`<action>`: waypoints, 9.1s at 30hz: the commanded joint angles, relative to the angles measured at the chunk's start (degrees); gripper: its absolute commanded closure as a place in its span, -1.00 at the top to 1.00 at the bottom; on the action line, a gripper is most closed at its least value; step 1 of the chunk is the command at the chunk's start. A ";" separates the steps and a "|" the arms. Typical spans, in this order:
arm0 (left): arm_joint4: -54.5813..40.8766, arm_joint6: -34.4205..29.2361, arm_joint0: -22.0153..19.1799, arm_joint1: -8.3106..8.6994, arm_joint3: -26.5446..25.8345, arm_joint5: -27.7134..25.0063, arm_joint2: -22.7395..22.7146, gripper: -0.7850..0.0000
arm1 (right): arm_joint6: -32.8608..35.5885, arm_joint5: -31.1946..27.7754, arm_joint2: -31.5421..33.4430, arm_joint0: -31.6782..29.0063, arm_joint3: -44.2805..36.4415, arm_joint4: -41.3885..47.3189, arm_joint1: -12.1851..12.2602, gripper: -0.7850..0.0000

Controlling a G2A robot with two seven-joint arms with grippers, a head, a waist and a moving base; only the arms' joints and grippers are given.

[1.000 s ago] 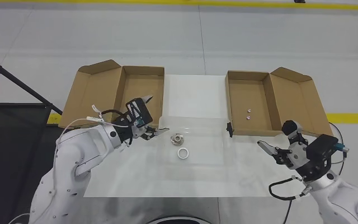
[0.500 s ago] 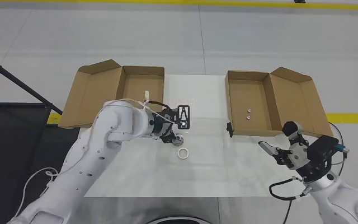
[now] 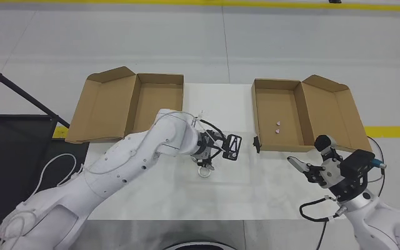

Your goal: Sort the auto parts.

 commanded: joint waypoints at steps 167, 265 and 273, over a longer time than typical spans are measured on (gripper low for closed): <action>9.75 39.68 22.99 4.35 -6.34 40.42 -30.19 -1.00 | -0.01 -0.01 0.00 0.00 0.00 0.00 0.00 1.00; -5.89 -6.85 12.90 0.10 -7.33 6.85 -14.50 1.00 | -0.01 -0.01 0.00 0.00 0.00 0.00 0.00 1.00; -10.61 -10.47 7.54 0.61 -3.83 10.47 -6.98 0.55 | -0.01 -0.01 0.00 0.00 0.00 0.00 0.00 1.00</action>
